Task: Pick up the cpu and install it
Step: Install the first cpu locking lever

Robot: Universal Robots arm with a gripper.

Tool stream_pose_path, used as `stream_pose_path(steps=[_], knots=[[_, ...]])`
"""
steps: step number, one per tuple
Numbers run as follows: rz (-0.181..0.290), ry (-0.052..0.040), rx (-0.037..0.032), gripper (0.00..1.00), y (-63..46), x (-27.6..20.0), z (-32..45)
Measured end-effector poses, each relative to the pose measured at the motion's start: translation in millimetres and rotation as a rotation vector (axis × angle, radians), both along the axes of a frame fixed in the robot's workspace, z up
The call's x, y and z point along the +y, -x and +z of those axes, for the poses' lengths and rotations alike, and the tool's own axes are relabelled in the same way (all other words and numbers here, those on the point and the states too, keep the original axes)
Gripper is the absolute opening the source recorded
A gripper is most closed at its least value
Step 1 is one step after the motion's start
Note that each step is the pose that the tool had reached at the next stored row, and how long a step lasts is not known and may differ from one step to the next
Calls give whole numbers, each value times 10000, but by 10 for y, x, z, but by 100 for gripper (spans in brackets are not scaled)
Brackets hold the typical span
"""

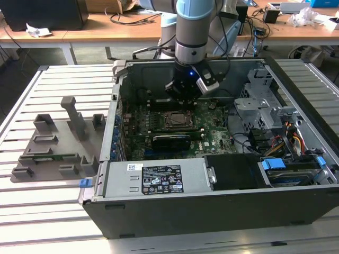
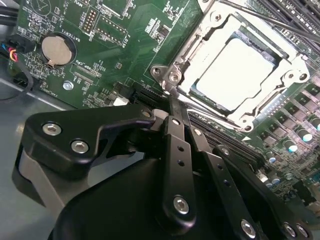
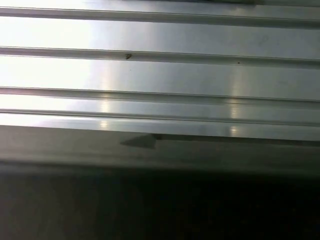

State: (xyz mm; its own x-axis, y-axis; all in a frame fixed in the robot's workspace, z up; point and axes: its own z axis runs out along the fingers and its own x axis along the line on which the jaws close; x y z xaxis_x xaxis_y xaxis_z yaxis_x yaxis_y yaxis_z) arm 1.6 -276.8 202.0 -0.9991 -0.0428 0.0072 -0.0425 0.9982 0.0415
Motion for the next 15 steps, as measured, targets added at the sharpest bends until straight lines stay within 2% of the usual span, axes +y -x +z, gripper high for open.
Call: stream_pose_path(steps=[5, 10, 15], knots=[[-1, 2, -1, 11, -1, -1, -7], [-1, 5, -47, 11, 14, 0, 29], [0, 14, -50, 11, 21, -35, 30]])
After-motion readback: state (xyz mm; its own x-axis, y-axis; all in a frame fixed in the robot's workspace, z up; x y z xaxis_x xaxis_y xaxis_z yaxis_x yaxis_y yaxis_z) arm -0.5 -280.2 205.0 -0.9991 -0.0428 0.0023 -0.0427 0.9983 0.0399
